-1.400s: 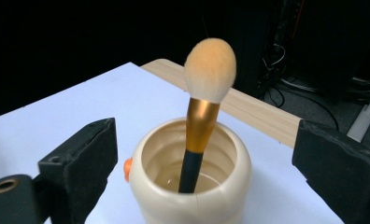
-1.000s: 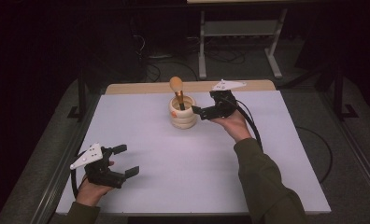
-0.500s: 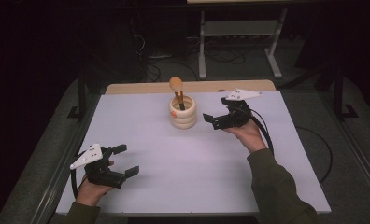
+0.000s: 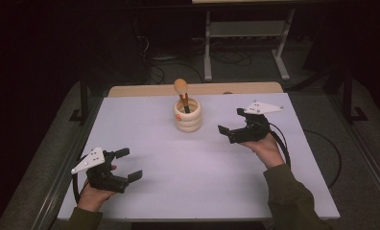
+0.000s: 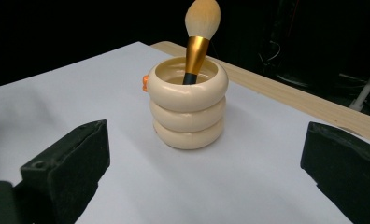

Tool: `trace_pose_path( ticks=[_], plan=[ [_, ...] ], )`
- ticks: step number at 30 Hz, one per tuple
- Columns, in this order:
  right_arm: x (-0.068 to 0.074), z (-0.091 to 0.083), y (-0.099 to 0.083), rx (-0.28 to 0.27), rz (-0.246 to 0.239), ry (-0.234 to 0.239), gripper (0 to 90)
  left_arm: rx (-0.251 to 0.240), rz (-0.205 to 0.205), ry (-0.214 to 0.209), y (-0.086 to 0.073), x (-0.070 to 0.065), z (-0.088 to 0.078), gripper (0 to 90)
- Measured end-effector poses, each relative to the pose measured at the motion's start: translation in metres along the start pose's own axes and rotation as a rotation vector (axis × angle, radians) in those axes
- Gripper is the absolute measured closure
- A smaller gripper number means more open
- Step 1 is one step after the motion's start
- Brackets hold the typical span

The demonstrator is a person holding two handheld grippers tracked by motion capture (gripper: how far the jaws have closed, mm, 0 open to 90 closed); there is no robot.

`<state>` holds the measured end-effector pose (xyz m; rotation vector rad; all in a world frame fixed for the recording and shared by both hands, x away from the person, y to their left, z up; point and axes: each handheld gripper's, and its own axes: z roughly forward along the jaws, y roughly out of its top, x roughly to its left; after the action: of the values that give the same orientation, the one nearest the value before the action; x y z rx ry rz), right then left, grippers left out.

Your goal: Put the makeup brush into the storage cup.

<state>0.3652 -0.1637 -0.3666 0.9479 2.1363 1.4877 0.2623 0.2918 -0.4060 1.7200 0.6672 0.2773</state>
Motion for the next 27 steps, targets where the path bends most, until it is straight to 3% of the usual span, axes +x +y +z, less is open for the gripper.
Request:
trace_pose_path(
  ticks=[7,17,27],
  plan=[
    [0.005,-0.021,-0.014,-0.009,-0.002,-0.021,0.5,-0.006,0.007,0.001,0.0,0.001,-0.001,0.0],
    [0.011,-0.046,-0.039,0.02,0.015,-0.029,0.5,-0.002,0.0,0.002,0.001,0.001,0.0,0.0],
    [0.016,-0.073,-0.059,-0.022,0.029,-0.044,0.6,-0.003,0.0,0.003,0.0,0.001,-0.001,0.0]
  ],
)
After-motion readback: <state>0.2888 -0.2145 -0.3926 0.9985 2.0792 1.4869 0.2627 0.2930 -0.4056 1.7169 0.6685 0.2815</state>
